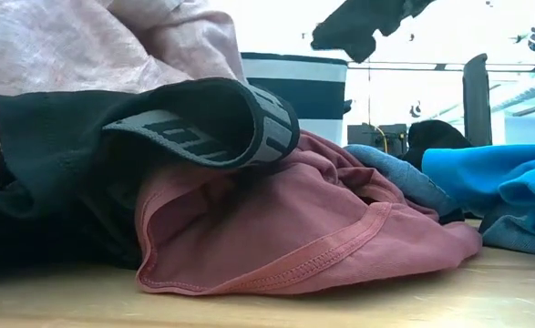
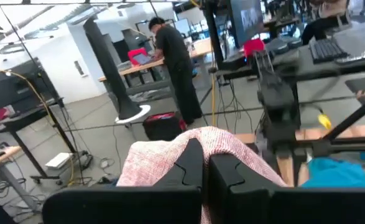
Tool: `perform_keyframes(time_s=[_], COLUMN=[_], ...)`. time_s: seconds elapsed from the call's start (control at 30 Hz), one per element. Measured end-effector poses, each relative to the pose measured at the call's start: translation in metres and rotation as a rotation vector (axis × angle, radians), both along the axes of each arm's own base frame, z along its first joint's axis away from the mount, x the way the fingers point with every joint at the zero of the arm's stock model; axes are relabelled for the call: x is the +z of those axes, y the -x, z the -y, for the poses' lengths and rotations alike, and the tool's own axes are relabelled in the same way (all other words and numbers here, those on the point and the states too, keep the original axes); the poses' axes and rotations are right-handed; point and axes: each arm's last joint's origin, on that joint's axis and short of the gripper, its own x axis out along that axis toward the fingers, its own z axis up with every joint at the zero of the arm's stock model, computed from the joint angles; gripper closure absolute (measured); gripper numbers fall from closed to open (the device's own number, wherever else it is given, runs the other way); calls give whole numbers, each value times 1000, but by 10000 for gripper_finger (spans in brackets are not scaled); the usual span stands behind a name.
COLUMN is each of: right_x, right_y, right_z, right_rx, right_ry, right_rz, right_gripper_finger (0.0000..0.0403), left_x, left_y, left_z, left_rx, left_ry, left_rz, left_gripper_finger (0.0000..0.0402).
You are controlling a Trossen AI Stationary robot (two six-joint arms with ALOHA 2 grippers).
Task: Sort clothes
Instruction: Move the pink polo shirt to the top left of the table
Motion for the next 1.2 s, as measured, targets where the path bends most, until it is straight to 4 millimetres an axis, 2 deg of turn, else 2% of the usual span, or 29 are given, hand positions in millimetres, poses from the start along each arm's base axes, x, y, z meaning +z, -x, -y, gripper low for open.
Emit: perform_keyframes(time_s=[0.17,0.3,0.4,0.57,0.87,0.97,1.07,1.2], right_x=[-36,-58,-74,-93,-116,-122,-124,-118], right_y=[-29,-43,-50,-56,-66,-68,-69,-68], right_z=[-18,-22,-21,-21,-28,-26,-24,-24], right_rx=[70,60,-26,-94,-79,-141,-190,-178], right_ry=[42,47,44,52,21,40,77,94], right_rz=[-19,-36,-65,-111,-105,-102,-97,-81], right_gripper_finger=[193,125,97,88,94,117,171,288], left_x=[0,0,0,0,-1,-1,-1,-1], left_y=[-1,-1,-1,-1,-2,-2,-2,-2], left_z=[1,1,1,2,2,2,3,2], left_rx=[0,0,0,0,-16,-16,-16,-16], left_ry=[-10,-10,-10,-10,-12,-12,-12,-11], left_rz=[-5,-5,-5,-6,-8,-8,-8,-8], left_gripper_finger=[401,401,401,401,401,401,401,401])
